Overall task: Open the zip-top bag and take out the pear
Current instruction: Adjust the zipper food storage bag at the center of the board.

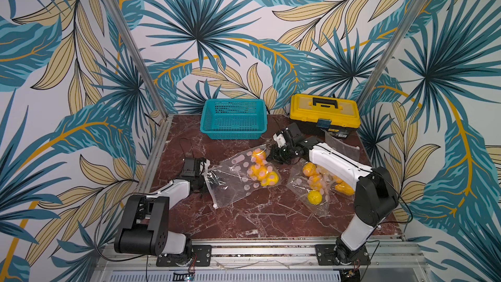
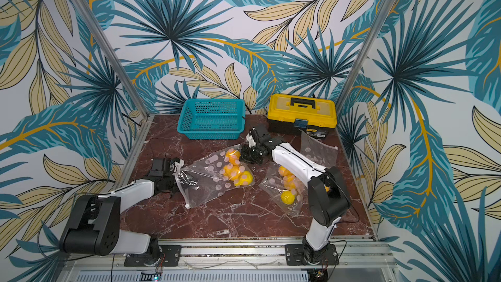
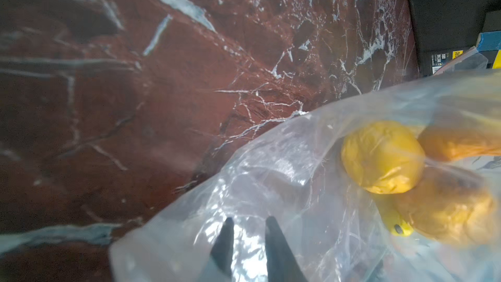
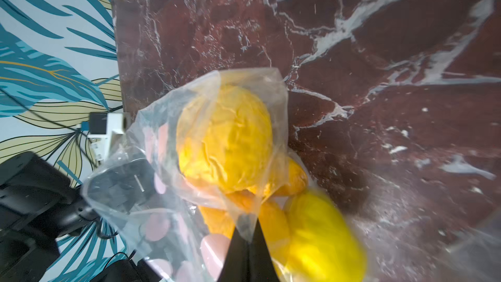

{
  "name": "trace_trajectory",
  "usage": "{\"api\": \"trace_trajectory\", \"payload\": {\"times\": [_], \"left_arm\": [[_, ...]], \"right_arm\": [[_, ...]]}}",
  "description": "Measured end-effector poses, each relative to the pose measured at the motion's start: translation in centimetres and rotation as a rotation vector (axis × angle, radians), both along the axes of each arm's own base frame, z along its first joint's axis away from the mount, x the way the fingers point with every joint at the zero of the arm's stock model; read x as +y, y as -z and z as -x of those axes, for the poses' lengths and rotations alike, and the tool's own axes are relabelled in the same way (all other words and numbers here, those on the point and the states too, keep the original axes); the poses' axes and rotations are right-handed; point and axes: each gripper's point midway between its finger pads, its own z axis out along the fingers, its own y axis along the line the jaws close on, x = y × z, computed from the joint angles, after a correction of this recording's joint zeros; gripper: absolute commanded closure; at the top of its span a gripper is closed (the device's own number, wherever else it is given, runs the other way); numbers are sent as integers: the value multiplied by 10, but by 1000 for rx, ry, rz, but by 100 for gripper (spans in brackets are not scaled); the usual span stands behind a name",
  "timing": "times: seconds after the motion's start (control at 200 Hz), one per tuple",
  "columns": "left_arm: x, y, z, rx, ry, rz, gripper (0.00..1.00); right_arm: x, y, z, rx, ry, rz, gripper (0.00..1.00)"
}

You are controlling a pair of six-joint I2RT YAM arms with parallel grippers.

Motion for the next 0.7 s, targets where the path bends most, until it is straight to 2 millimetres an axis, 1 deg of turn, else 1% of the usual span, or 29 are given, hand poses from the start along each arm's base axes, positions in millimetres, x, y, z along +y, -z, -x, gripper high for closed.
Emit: {"api": "trace_trajectory", "payload": {"times": [0.075, 0.16, 0.27, 0.33, 0.401, 0.481, 0.531, 0.536, 0.551, 0.556, 0.561, 0.566, 0.576, 0.581, 0.586, 0.626, 0.661, 0.701], "left_arm": [[-8, 2, -1, -1, 21, 8, 78], [-16, 8, -1, 13, 37, 20, 78], [-22, 18, -1, 38, 46, 31, 78], [-23, 18, -2, 36, 47, 38, 78], [-23, 17, -3, 31, 46, 41, 76], [-24, 16, -5, 22, 45, 44, 72], [-25, 14, -5, 19, 45, 51, 70], [-25, 14, -5, 18, 46, 51, 70], [-25, 13, -5, 17, 47, 53, 69], [-26, 13, -5, 16, 49, 54, 69], [-26, 13, -5, 16, 49, 55, 69], [-26, 13, -5, 16, 48, 55, 69], [-26, 12, -5, 15, 50, 56, 69], [-26, 12, -5, 14, 51, 57, 69], [-27, 12, -5, 14, 52, 58, 69], [-28, 10, -5, 11, 56, 62, 67], [-29, 9, -5, 9, 60, 66, 66], [-30, 8, -4, 7, 63, 70, 63]], "right_arm": [[-11, -20, 5, -34, 6, 37, 100], [-17, -28, 13, -29, -1, 58, 100], [-20, -21, 22, 14, -10, 75, 100], [-24, -17, 24, 28, -4, 101, 100], [-34, -12, 25, 33, 14, 156, 100], [-49, -5, 21, 31, 41, 249, 100], [-58, 0, 16, 33, 61, 317, 90], [-59, 0, 16, 33, 62, 321, 88], [-61, 2, 14, 33, 69, 342, 85], [-62, 2, 14, 33, 69, 347, 82], [-63, 3, 13, 33, 72, 356, 82], [-64, 3, 12, 34, 73, 360, 80], [-65, 4, 11, 34, 79, 371, 78], [-66, 5, 11, 34, 79, 376, 75], [-67, 5, 11, 32, 78, 383, 75], [-73, 9, 8, 31, 83, 424, 64], [-78, 11, 8, 29, 89, 457, 57], [-83, 11, 9, 30, 96, 487, 54]]}}
